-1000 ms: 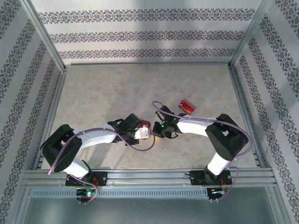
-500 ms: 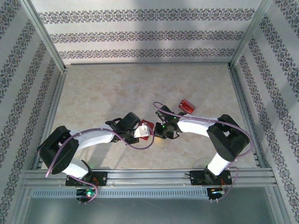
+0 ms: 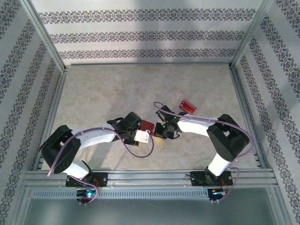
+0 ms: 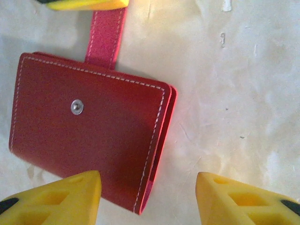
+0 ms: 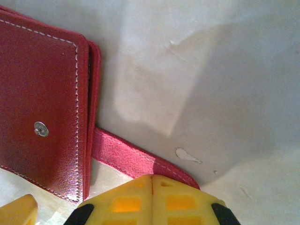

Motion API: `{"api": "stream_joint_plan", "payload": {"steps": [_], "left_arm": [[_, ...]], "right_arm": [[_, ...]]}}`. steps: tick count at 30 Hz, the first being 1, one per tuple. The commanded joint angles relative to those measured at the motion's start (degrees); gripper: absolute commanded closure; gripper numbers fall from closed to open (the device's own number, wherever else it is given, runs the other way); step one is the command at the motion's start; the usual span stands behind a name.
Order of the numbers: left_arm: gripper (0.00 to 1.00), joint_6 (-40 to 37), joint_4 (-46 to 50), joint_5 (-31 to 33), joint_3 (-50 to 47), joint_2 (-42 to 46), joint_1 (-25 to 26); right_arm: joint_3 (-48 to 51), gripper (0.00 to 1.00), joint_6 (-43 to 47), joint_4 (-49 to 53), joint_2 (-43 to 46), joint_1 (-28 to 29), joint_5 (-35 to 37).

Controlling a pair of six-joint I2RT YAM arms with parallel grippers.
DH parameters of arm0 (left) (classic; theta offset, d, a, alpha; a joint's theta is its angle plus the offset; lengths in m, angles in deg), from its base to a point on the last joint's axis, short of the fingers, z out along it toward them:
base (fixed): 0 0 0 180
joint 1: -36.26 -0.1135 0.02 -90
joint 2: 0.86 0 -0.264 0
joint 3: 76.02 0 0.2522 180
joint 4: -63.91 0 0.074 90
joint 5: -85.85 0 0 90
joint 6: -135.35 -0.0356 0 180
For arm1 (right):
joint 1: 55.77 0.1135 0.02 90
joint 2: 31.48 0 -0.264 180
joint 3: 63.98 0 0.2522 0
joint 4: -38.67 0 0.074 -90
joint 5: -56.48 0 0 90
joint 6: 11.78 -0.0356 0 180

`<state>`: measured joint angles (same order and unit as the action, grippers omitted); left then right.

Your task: Put the credit cards into the card holder

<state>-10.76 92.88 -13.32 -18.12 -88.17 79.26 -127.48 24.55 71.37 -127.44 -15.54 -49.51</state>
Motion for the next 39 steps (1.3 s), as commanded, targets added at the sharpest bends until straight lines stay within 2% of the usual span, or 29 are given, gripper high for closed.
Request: {"api": "stream_joint_plan", "payload": {"steps": [1,6,17,30,38,39], "left_arm": [[0.45,-4.98,-0.28,-1.80,1.43,-1.52,-0.46],[0.47,-6.89,-2.43,-1.31,1.07,-2.54,-0.81],[0.64,-5.61,-1.73,-3.23,4.05,-4.54,-2.08],[1.00,-3.51,-3.03,-4.16,4.33,-4.66,-3.32],[1.00,-1.32,-4.84,-5.20,4.24,-4.39,-4.51],[0.90,-1.66,-5.00,-4.99,4.24,-4.65,-4.51]], "right_arm": [[0.42,1.00,0.32,0.74,-1.04,-0.34,0.52],[1.09,1.00,0.44,0.64,-0.79,-0.06,0.97],[2.09,1.00,-0.09,0.09,0.06,0.33,1.11],[2.15,1.00,0.09,0.24,0.20,0.33,1.00],[1.50,1.00,-0.09,0.19,1.49,-0.19,0.96],[1.40,1.00,-0.03,0.17,1.40,-0.28,0.96]]}}
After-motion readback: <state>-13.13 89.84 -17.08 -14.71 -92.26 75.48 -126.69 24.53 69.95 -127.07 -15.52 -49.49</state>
